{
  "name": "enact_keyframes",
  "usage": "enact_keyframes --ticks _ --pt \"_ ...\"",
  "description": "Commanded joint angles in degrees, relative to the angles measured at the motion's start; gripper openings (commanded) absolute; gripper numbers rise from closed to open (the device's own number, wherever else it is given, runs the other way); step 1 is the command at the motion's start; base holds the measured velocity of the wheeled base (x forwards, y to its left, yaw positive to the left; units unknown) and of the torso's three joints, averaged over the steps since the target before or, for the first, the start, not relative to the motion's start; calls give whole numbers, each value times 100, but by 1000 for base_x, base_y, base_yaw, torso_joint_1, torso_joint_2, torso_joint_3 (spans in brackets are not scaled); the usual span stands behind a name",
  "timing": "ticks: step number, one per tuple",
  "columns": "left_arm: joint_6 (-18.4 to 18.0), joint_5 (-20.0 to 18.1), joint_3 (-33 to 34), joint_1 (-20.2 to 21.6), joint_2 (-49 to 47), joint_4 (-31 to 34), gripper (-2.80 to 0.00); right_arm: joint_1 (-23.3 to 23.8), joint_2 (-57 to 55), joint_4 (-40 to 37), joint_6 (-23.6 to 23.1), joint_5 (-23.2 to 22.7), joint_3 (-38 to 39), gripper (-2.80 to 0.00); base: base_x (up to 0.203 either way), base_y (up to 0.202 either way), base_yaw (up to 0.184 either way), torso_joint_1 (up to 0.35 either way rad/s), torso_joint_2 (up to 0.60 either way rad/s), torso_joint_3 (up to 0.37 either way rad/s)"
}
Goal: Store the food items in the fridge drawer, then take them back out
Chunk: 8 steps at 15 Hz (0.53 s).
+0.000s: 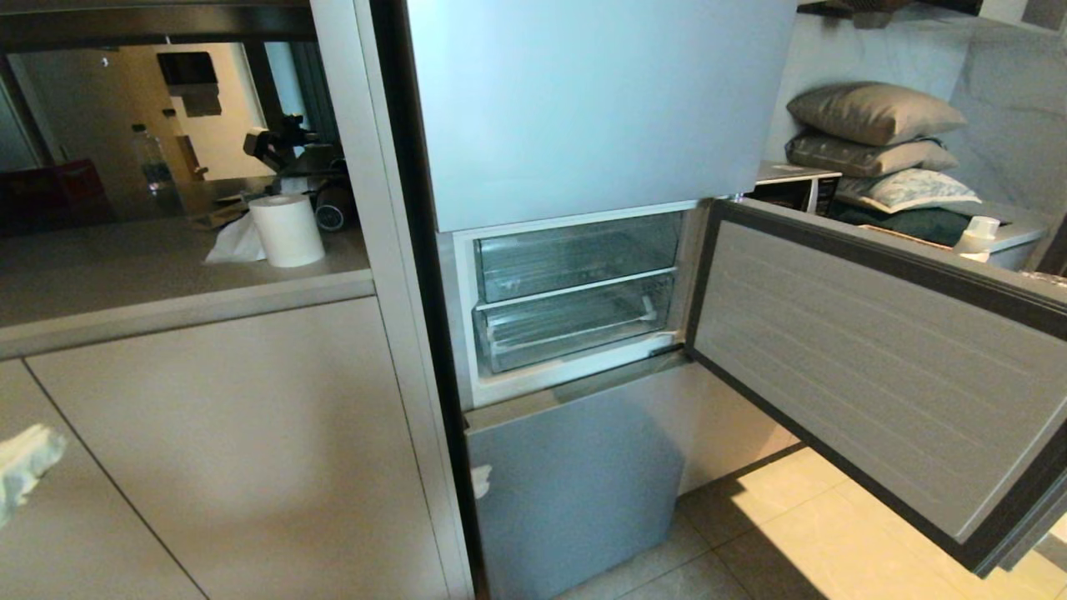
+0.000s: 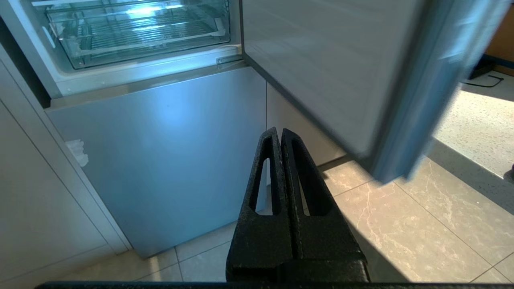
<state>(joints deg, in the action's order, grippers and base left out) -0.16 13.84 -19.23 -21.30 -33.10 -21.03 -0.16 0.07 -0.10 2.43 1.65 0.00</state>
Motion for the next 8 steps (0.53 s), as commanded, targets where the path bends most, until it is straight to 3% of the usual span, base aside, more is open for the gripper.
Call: enact_keyframes --ticks 1,2,4,8 --pt "-49 242 365 1102 1400 1250 -280 -2 -7 1 3 2 0 -280 0 0 0 0 0 0" --pt "-106 477 560 1474 1565 1377 -280 -2 -7 1 3 2 0 -280 0 0 0 0 0 0" --pt "-170 878 1019 1589 1667 1290 -280 -2 -7 1 3 2 0 -280 0 0 0 0 0 0" --pt "-216 -1196 1756 1578 1685 1989 -280 -2 -7 1 3 2 0 -280 0 0 0 0 0 0"
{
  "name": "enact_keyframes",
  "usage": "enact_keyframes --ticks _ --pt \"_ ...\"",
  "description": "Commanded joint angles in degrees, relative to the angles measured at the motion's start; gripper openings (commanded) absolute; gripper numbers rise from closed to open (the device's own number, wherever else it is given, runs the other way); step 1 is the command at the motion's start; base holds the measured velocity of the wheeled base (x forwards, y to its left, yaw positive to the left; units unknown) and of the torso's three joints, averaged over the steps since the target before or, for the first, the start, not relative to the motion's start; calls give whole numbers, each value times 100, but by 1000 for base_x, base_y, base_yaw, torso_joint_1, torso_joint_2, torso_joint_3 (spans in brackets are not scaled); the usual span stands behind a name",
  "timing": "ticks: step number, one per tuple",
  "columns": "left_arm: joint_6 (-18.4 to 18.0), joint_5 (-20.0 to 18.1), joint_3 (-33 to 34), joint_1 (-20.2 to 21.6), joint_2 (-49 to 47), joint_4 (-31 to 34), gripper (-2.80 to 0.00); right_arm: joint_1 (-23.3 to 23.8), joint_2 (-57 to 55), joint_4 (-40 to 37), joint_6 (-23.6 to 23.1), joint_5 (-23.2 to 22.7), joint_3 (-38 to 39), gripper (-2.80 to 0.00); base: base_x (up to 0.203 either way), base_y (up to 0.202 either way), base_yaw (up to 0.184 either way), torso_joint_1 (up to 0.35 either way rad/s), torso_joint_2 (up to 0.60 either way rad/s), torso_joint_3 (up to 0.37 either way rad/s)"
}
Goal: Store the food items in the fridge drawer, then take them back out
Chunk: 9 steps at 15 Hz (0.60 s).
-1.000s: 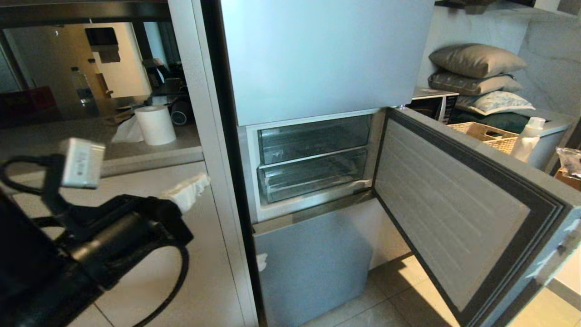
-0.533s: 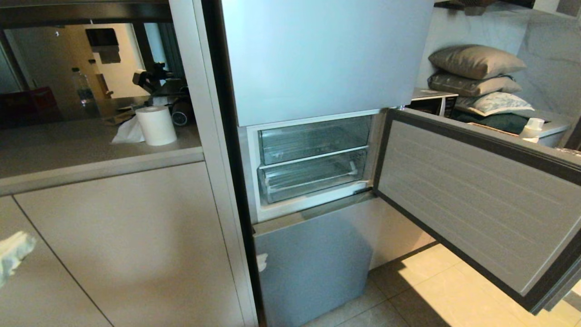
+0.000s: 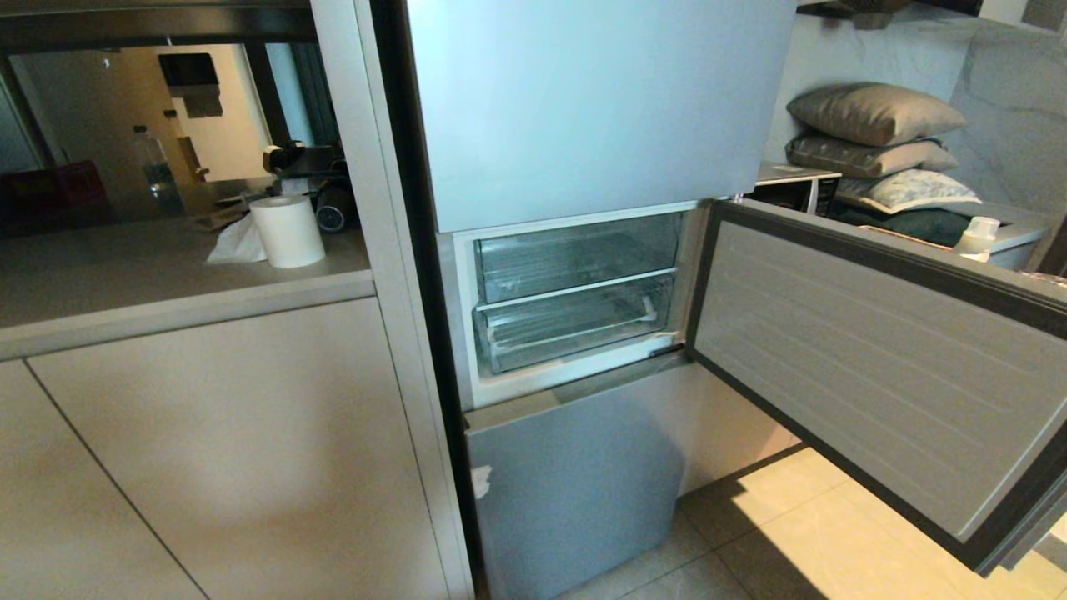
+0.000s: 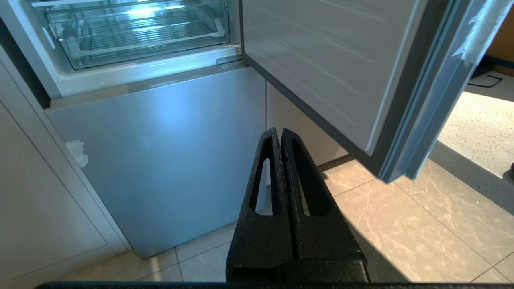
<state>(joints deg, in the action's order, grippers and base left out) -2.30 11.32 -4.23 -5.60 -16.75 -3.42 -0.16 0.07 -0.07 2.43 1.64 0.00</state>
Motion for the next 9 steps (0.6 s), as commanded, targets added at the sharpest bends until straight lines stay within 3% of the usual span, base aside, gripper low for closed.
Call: enact_keyframes --ticks 1,4,6,7,9 --pt "-23 -1268 284 3 26 633 -280 -2 -7 -1 1 3 0 -280 0 0 0 0 0 0" --pt "-293 -1164 122 146 -68 1131 -280 -2 -7 -1 12 3 0 -280 0 0 0 0 0 0" --pt "-326 -1179 125 820 83 1127 -280 -2 -7 -1 12 3 0 -280 0 0 0 0 0 0" --pt "-364 -1192 131 928 134 1117 -280 -2 -7 -1 12 3 0 -280 0 0 0 0 0 0" --pt "-478 -1210 146 766 609 1079 -280 -2 -7 -1 21 3 0 -280 0 0 0 0 0 0"
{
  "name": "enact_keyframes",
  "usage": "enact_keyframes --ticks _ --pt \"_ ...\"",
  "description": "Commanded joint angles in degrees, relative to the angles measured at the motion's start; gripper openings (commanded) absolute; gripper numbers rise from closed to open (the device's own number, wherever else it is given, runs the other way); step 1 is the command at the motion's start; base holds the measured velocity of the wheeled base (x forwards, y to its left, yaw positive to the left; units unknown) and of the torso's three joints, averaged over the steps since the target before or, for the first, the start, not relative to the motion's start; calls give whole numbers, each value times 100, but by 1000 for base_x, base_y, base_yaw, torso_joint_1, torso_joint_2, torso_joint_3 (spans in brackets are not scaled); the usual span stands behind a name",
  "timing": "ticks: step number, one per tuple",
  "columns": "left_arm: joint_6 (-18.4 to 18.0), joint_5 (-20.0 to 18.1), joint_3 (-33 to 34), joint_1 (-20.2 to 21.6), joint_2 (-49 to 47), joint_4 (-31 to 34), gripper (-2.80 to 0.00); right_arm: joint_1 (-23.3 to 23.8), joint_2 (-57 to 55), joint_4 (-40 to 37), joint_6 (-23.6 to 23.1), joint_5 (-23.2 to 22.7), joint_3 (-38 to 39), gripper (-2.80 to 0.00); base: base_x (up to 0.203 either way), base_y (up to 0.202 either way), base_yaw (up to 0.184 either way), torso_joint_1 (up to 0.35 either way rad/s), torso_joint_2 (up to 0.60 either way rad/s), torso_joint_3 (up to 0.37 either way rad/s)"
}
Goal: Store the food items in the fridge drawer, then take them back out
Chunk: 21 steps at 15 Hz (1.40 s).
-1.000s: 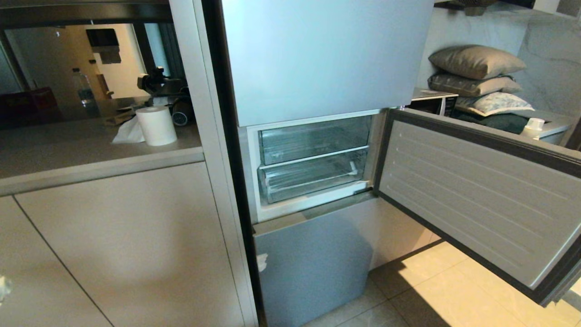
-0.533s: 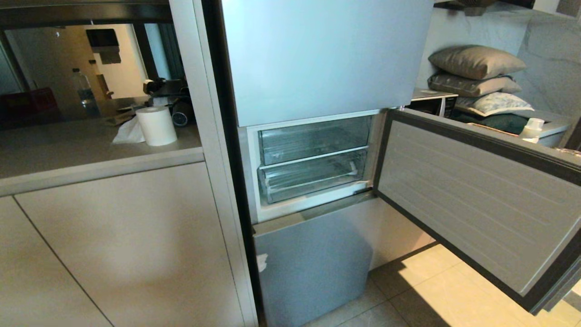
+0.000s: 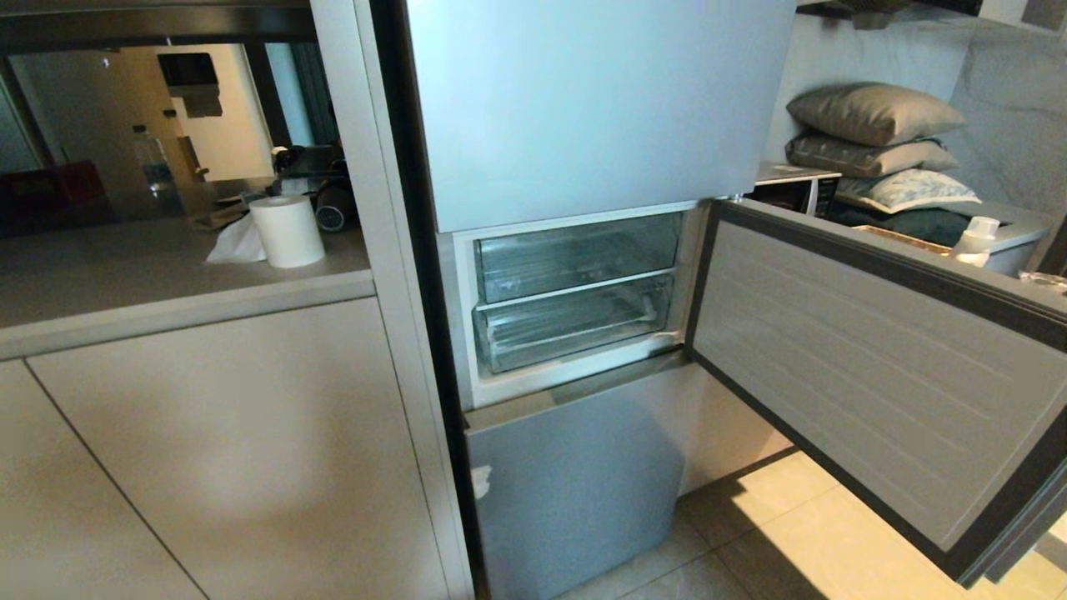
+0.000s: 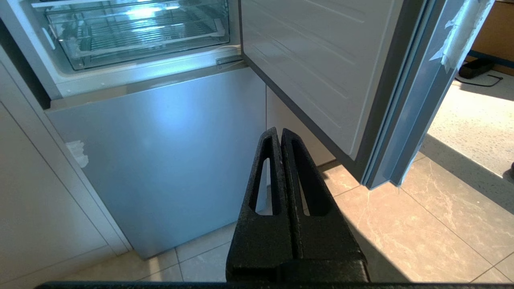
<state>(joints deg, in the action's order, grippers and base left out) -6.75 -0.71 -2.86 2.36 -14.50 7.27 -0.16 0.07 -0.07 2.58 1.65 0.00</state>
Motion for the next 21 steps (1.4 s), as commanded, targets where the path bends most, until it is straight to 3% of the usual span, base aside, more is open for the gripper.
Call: enact_keyframes --ticks 1,4,7,15,21 --pt "-72 -66 10 -96 847 2 -280 -2 -7 -1 -3 2 0 -280 0 0 0 0 0 0" --pt "-51 -189 41 -214 1482 -90 -280 -2 -7 -1 -37 -4 9 -280 0 0 0 0 0 0" --pt "690 99 49 -236 1444 -120 -280 -2 -7 -7 -21 11 3 -280 0 0 0 0 0 0" --pt "684 106 49 -236 1441 -120 -280 -2 -7 -1 5 11 0 -280 0 0 8 0 0 0" --pt "684 106 49 -236 1441 -120 -280 -2 -7 -1 14 11 0 -280 2 -8 165 5 3 2"
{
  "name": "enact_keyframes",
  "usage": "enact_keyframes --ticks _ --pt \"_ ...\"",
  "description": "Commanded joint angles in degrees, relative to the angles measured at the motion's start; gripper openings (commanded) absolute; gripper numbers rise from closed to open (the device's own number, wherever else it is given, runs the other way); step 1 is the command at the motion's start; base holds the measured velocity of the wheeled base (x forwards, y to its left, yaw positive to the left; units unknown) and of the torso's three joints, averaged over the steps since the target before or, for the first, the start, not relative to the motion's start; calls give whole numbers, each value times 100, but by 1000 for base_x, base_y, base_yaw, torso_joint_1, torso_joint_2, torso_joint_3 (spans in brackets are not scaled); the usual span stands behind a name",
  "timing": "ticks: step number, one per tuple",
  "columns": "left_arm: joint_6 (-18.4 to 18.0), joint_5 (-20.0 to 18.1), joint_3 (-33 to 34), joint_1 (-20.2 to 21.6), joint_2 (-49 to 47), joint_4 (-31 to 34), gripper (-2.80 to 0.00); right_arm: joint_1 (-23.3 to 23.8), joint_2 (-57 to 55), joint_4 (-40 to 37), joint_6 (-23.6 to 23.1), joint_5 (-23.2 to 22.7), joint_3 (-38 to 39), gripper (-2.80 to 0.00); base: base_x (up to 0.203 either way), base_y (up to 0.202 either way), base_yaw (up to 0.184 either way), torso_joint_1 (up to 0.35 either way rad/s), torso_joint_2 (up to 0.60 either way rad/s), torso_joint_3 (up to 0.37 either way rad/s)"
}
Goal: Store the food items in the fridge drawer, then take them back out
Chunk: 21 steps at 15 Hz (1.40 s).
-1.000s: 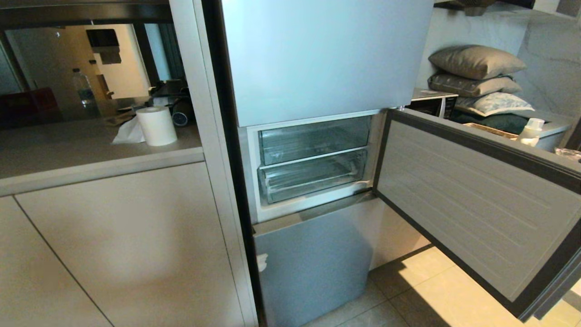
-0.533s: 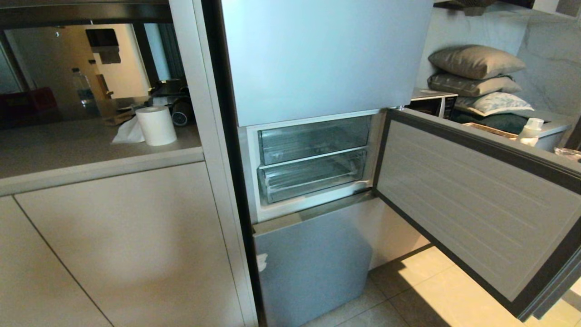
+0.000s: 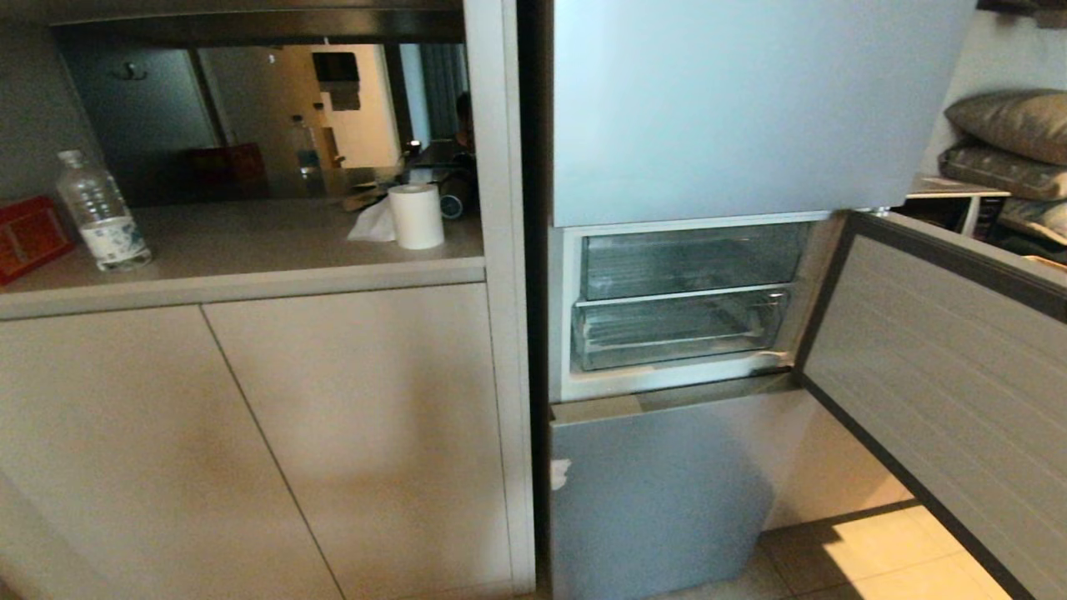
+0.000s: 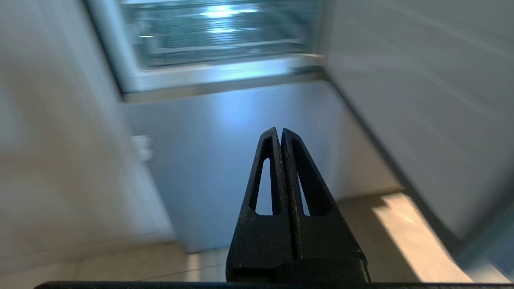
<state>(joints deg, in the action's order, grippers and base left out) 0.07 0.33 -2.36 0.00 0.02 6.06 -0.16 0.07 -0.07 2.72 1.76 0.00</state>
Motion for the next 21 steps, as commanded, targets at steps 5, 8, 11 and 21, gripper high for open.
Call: enact_keyframes --ticks 5,8,11,21 --pt "1 2 -1 0 -2 1 -280 -2 -7 -1 9 0 0 -280 0 -5 143 3 3 3" --pt "1 2 -1 0 -10 1 -280 -2 -7 -1 1 0 0 -280 0 0 0 -84 182 88" --pt "1 2 -1 0 -11 1 -280 -2 -7 -1 8 0 0 -280 0 0 0 -145 314 155" --pt "1 2 -1 0 -2 1 -280 -2 -7 -1 -8 -6 0 -280 0 0 0 -193 392 197"
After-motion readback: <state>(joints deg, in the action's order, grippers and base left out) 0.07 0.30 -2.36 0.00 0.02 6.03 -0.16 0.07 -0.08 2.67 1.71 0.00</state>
